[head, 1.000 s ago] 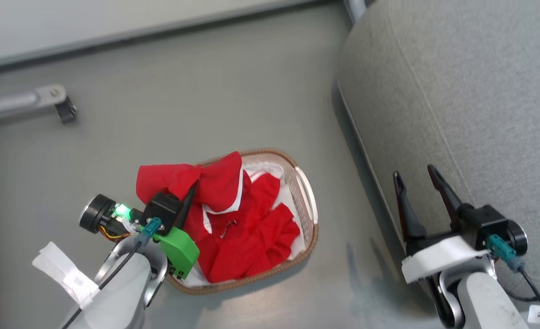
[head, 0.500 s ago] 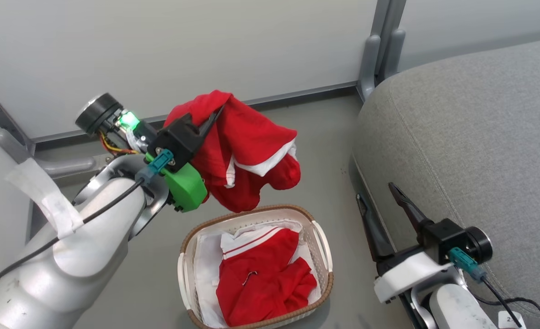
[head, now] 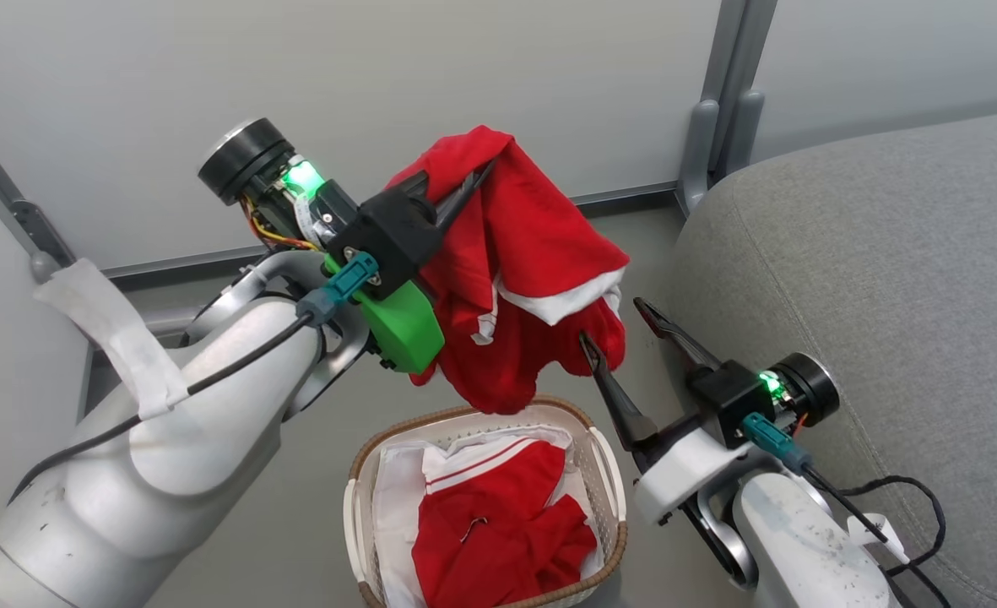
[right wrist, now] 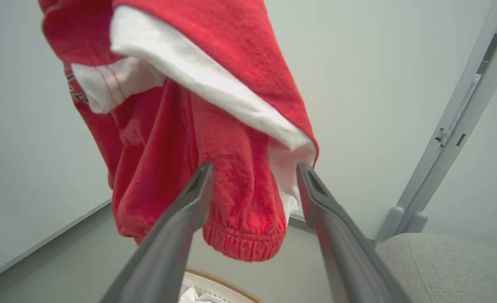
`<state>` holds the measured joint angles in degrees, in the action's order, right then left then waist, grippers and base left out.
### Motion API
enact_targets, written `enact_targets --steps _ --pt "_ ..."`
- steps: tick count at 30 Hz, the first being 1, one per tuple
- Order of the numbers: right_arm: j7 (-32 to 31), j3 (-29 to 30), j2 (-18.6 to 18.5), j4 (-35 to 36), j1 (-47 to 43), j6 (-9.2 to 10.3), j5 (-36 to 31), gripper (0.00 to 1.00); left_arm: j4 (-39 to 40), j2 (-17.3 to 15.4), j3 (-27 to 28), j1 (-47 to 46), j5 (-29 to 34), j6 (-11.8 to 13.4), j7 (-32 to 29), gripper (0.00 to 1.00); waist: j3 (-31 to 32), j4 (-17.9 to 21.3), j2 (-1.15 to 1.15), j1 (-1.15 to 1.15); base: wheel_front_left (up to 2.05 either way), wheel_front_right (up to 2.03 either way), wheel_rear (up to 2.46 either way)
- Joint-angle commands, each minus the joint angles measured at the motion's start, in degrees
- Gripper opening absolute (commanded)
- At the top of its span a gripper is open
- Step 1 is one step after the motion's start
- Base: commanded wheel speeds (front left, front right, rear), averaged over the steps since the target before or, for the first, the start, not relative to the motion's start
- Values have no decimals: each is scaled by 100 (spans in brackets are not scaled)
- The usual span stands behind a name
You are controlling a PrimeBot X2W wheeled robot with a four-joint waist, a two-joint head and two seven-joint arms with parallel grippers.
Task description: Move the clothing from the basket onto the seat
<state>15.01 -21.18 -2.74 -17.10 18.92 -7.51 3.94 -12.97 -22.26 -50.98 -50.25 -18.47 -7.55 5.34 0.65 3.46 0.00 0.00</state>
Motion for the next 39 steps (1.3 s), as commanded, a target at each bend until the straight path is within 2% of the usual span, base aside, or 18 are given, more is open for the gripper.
enact_targets --steps 1,14,15,16,18,19,28,29,31,32,39 --pt "26 -42 -27 -95 106 4 -46 100 54 24 -36 -108 -61 15 -3 0 15 -40 0 0 0 0 0" --pt "26 -458 -26 -850 602 4 130 100 469 116 -347 -106 -144 16 6 0 92 -246 0 0 0 0 0" --pt "26 -479 -26 -919 621 4 148 94 482 125 -349 -93 -166 22 16 0 97 -258 0 0 0 0 0" --pt "26 -515 -24 -984 654 4 186 69 491 137 -351 -73 -170 32 21 0 103 -273 0 0 0 0 0" --pt "26 -568 -24 -1061 719 4 235 6 486 127 -334 -3 -212 67 20 0 111 -294 0 0 0 0 0" --pt "26 -593 -25 -1082 736 4 263 0 468 109 -317 34 -228 95 19 0 114 -301 0 0 0 0 0" --pt "26 -459 -25 -904 495 4 428 0 -7 -126 70 730 -811 500 216 2 94 -262 0 0 0 0 0" --pt "26 -441 -25 -866 466 4 433 0 -59 -128 126 839 -899 543 268 29 88 -252 0 0 0 0 0" --pt "26 -388 -25 -786 398 4 438 0 -188 -106 239 1113 -1106 636 396 97 76 -233 0 0 0 0 0" --pt "26 -349 -25 -744 365 4 442 0 -244 -82 285 1249 -1213 672 481 100 71 -223 0 0 0 0 0" --pt "26 -125 -25 -455 224 4 435 0 -485 222 672 2115 -1743 910 907 100 34 -192 0 0 0 0 0"
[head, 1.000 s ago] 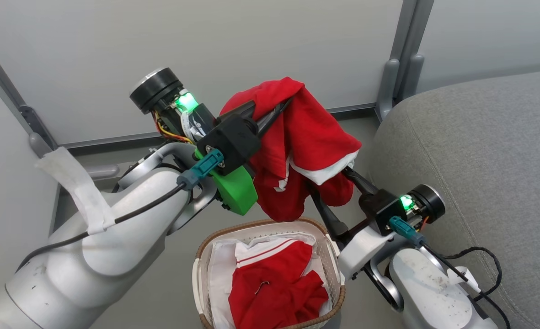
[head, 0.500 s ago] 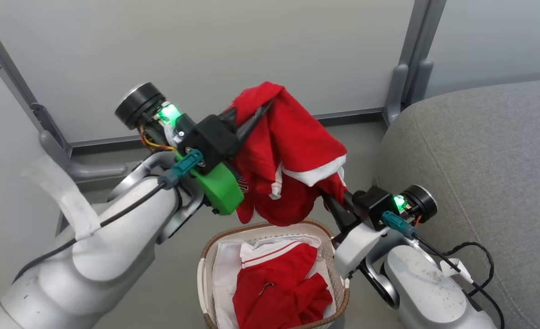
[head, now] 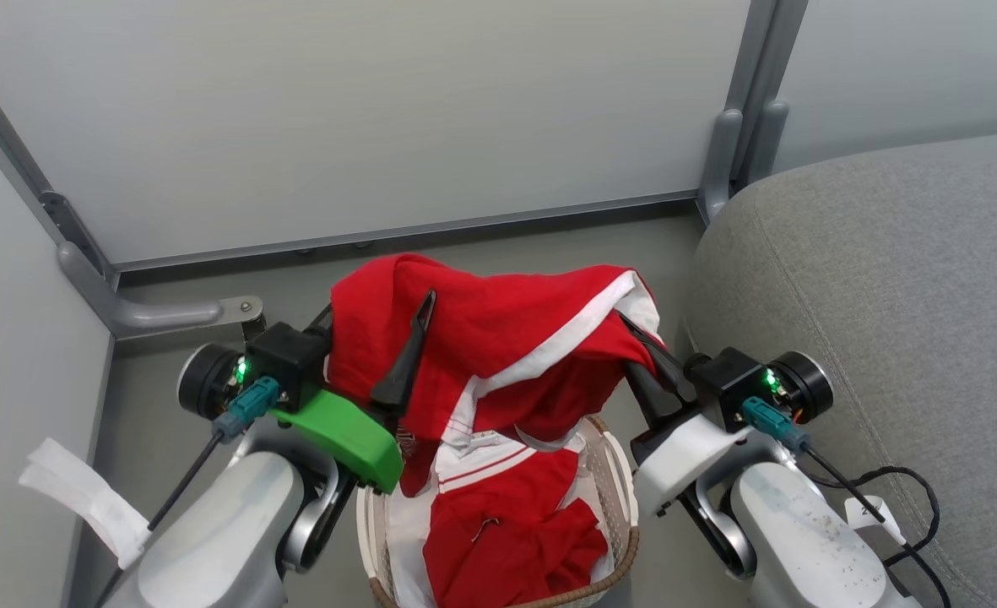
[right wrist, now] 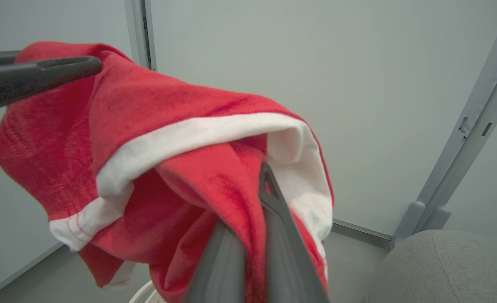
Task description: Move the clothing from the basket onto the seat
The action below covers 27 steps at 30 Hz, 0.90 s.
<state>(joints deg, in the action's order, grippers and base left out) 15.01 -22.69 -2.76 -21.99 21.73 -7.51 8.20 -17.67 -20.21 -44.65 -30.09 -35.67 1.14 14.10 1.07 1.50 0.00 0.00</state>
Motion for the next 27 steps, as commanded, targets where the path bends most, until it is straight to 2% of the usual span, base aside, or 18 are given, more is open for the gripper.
enact_targets --steps 1,9,19,27 --pt "26 58 -23 60 -68 4 -6 0 -25 47 69 186 -48 44 62 100 -16 4 0 0 0 0 0" --pt "26 557 -24 229 -171 4 -236 0 -107 258 270 803 -16 -45 112 100 -78 12 0 0 0 0 0" --pt "26 1209 -22 352 -236 4 -543 0 -41 449 697 1210 326 -191 106 100 -137 105 0 0 0 0 0" --pt "26 1556 -24 332 -259 4 -851 0 -18 602 848 1383 584 -358 106 100 -241 525 0 0 0 0 0"
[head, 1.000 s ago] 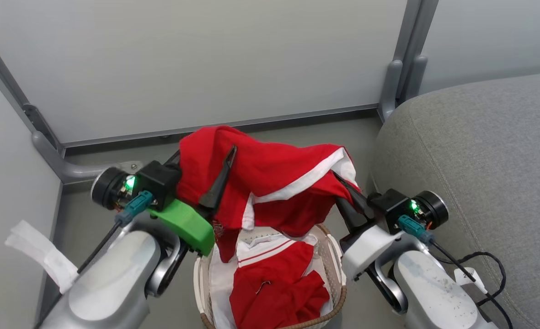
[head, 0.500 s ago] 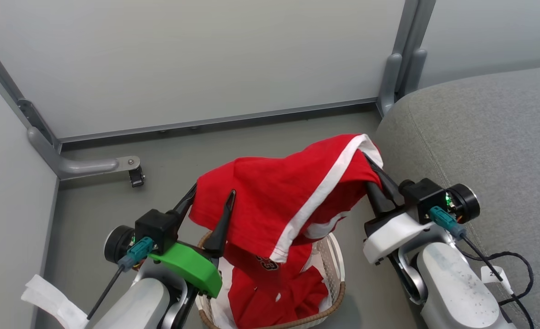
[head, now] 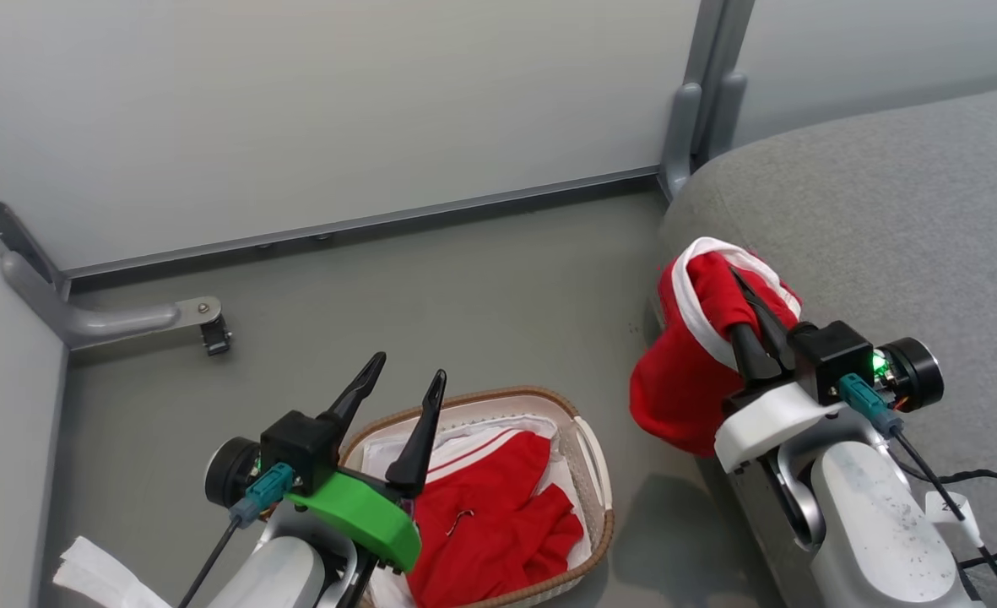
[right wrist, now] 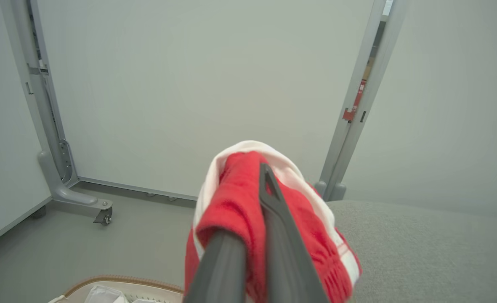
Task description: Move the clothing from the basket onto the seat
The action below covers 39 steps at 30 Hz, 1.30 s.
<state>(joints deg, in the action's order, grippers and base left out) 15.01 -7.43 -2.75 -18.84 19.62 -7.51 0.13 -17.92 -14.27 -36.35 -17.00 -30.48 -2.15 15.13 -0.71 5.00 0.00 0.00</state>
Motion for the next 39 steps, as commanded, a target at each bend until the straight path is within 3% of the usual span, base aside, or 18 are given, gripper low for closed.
enact_targets --steps 1,12,20,29,39 --pt "27 61 -23 33 -33 4 -71 0 14 17 46 84 98 -40 2 100 -105 283 0 0 0 0 0" --pt "26 112 -22 183 147 6 -18 0 20 184 166 -58 378 -191 2 100 -606 1535 0 0 0 0 0" --pt "26 110 -19 201 187 6 50 0 -72 299 153 -238 522 -289 0 100 -806 2062 0 0 0 0 0" --pt "27 208 -20 70 380 6 -121 0 -116 393 126 -369 667 -375 0 100 -1016 2015 0 0 0 0 0" --pt "27 646 -222 -185 1721 6 -367 0 -4 415 79 -589 846 -429 1 100 -1546 1306 0 0 0 0 0"
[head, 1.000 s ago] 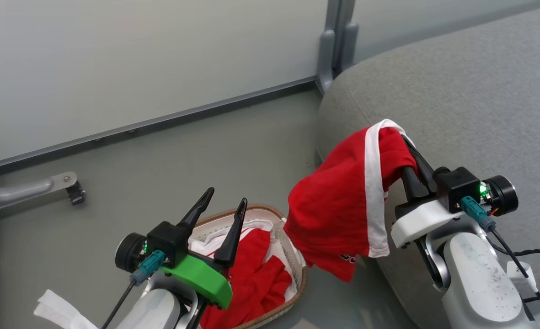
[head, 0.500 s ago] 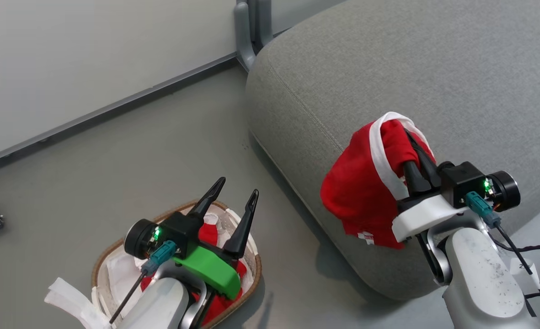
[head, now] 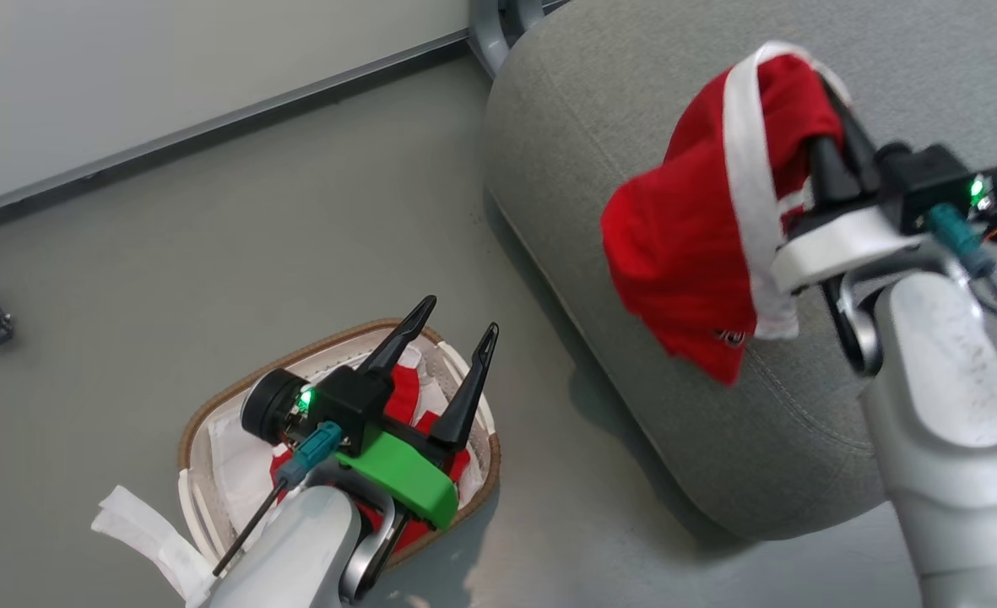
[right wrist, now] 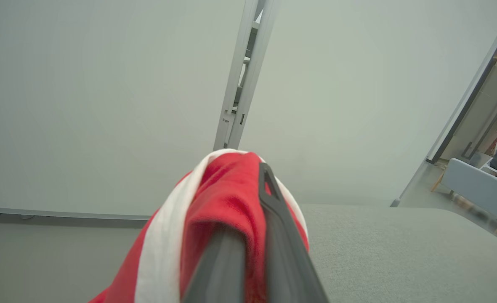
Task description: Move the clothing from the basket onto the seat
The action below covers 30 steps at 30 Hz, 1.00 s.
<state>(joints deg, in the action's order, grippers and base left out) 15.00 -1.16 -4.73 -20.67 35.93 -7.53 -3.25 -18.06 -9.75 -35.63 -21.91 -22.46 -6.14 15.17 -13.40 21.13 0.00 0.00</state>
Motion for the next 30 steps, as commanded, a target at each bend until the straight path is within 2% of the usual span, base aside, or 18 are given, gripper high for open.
enact_targets --steps 1,8,12,17,21,30 --pt "28 58 -106 -71 308 8 -54 0 13 -35 -6 -128 54 -33 -2 100 -345 -408 0 0 0 0 0" --pt "27 306 -1125 -545 1705 8 -202 0 62 36 -133 -301 181 -54 -2 100 -701 -1114 0 0 0 0 0" --pt "-91 646 -1720 -784 2492 8 -374 0 77 55 -217 -379 270 -66 -3 100 -874 -1473 0 0 0 0 0" --pt "-332 728 -2300 -1217 2924 8 -785 0 123 90 -326 -462 354 -82 -2 100 -1064 -1823 0 0 0 0 0" --pt "-438 1093 -2420 -1680 2818 8 -980 0 177 102 -381 -534 393 -92 -2 100 -1203 -1971 0 0 0 0 0" --pt "-369 2181 -2128 -2886 2113 8 -1325 0 215 -9 -488 -633 467 -104 -3 100 -1454 -2019 0 0 0 0 0"
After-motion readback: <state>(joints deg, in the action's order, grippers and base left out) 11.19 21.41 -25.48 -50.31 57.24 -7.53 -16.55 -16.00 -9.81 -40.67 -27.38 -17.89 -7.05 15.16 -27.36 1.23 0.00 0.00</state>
